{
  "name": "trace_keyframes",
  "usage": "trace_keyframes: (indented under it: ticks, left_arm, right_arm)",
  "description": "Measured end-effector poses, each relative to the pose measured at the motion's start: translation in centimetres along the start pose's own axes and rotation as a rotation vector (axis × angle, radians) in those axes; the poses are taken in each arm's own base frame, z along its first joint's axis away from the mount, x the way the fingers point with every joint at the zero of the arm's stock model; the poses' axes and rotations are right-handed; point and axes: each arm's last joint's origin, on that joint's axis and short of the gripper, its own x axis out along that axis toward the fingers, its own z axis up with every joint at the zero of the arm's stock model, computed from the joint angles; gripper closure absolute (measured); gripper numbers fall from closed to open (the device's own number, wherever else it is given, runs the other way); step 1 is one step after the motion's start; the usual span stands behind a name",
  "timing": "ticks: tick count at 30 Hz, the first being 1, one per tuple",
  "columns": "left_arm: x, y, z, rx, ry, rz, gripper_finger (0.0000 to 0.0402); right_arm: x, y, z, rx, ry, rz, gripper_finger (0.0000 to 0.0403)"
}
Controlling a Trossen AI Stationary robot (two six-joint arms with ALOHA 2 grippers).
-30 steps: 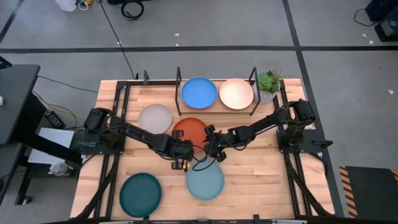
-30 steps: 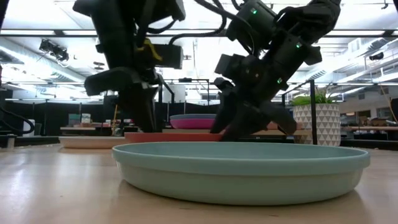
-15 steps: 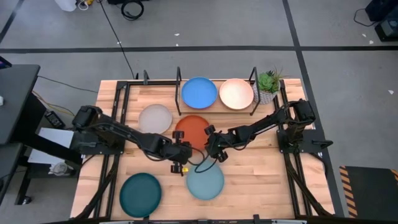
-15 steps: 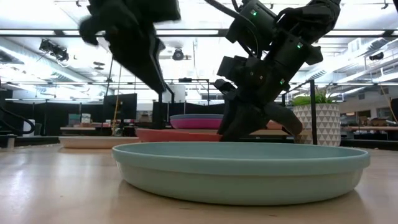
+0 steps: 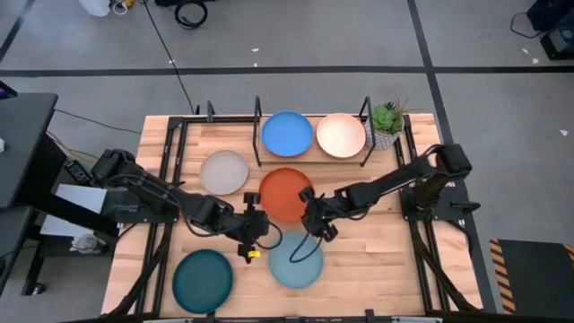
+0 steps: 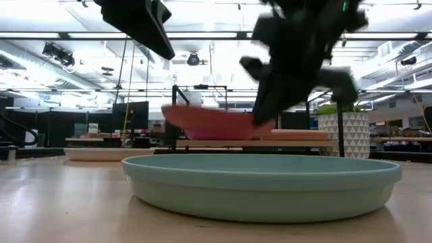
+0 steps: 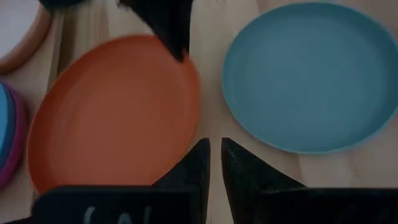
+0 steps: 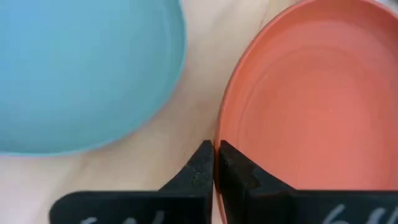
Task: Place and stack plates onto a shelf
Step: Stack the orange plate on top of the blue plate on the shelf
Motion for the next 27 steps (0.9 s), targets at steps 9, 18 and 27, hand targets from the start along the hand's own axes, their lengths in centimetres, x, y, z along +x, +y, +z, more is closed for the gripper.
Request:
trace_keyframes:
  ticks: [9,18,27]
  left_arm:
    - [0.2,-0.1,-0.2,0.062,-0.001,0.009,0.0354]
    - [1.8,-0.6,-2.6,0.077,0.023,0.016,0.0354]
    - [2.2,-0.7,-3.7,0.058,0.041,0.024,0.0354]
  right_arm:
    - [-5.9,-2.3,0.4,0.106,0.171,-0.008,0.0384]
    - [-7.8,-7.9,-5.0,0.397,0.338,-0.115,0.0384]
    - [-8.3,-11.4,-8.3,0.477,0.369,-0.192,0.0383]
